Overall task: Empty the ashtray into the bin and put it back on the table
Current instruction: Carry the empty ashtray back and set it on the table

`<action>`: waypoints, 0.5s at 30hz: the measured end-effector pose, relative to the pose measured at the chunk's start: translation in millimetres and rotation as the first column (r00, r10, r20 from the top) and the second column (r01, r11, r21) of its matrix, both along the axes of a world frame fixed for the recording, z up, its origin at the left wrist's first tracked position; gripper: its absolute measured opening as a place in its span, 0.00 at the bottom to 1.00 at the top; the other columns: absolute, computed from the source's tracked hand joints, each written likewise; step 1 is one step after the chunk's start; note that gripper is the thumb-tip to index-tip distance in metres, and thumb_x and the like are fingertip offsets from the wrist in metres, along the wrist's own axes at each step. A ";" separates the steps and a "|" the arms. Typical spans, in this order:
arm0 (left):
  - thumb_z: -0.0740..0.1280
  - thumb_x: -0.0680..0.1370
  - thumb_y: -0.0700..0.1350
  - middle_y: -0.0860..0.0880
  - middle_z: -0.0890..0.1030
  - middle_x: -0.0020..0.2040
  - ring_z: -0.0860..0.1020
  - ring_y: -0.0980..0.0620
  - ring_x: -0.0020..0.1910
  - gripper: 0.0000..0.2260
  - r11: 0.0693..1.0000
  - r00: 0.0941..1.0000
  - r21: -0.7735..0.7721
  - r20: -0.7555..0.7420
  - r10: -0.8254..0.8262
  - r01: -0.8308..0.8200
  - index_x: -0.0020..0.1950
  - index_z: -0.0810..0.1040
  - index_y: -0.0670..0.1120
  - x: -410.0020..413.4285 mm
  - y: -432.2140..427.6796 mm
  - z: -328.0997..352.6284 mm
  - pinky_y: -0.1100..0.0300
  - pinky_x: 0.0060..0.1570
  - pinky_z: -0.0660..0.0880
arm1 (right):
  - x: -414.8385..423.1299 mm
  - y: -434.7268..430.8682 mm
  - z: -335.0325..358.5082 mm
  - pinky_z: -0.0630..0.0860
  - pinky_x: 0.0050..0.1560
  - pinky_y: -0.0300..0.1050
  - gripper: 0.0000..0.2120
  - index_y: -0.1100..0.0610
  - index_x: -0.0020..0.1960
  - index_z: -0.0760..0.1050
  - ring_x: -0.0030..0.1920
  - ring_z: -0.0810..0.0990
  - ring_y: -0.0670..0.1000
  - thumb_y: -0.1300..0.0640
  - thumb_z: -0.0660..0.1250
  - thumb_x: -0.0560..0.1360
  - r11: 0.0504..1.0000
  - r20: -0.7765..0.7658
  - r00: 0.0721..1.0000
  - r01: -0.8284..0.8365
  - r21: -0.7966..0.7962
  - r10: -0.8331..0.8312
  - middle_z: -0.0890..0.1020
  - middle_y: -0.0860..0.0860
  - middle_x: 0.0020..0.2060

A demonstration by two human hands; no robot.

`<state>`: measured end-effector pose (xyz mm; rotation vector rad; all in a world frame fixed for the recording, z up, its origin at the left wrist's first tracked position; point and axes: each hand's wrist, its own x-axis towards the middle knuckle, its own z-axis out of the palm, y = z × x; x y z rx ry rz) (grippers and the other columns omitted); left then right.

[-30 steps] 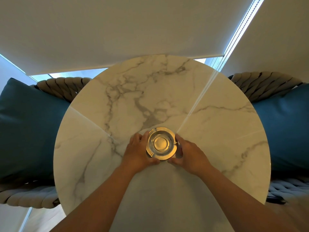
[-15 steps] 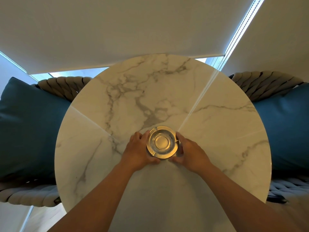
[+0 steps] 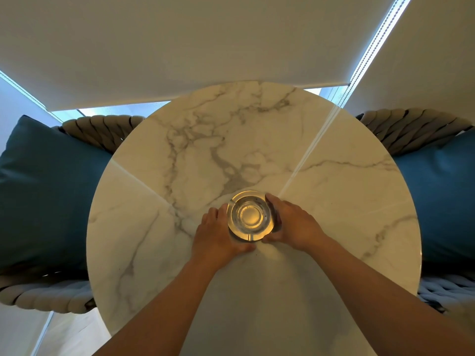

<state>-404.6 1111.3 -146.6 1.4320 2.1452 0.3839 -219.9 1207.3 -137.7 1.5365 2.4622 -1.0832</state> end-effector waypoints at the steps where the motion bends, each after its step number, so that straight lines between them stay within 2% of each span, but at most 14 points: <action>1: 0.73 0.52 0.67 0.52 0.71 0.55 0.71 0.48 0.56 0.46 1.000 1.000 -0.003 -0.005 0.004 -0.004 0.67 0.65 0.53 0.6 0.7 -1.1 0.55 0.53 0.72 | -0.3 0.7 -0.1 0.76 0.56 0.52 0.51 0.43 0.75 0.55 0.60 0.76 0.54 0.41 0.79 0.60 1.000 0.003 1.000 -0.001 0.003 0.001 0.76 0.50 0.61; 7: 0.76 0.53 0.67 0.50 0.71 0.57 0.71 0.47 0.58 0.48 1.000 0.999 -0.003 -0.032 -0.007 0.007 0.68 0.65 0.52 -0.6 7.7 -4.1 0.52 0.55 0.73 | -4.7 0.4 0.6 0.77 0.55 0.54 0.51 0.44 0.74 0.55 0.60 0.76 0.53 0.37 0.78 0.58 1.000 -0.021 1.000 0.020 0.002 -0.020 0.76 0.48 0.62; 12: 0.69 0.53 0.71 0.48 0.72 0.54 0.72 0.46 0.56 0.45 0.999 1.000 0.050 -0.026 0.002 -0.001 0.65 0.68 0.49 -1.1 8.4 -6.3 0.53 0.50 0.73 | -4.1 -1.3 1.7 0.77 0.56 0.54 0.52 0.44 0.74 0.56 0.61 0.76 0.53 0.36 0.78 0.57 1.000 -0.033 0.999 0.024 -0.006 -0.024 0.76 0.48 0.63; 15: 0.73 0.54 0.68 0.48 0.72 0.54 0.72 0.46 0.56 0.45 0.998 0.999 0.055 -0.037 -0.019 0.021 0.65 0.68 0.49 -3.9 11.2 -8.2 0.55 0.49 0.71 | -5.1 0.8 2.5 0.76 0.55 0.53 0.52 0.47 0.74 0.57 0.62 0.74 0.54 0.37 0.79 0.57 0.999 -0.004 1.000 -0.001 0.044 0.001 0.73 0.50 0.62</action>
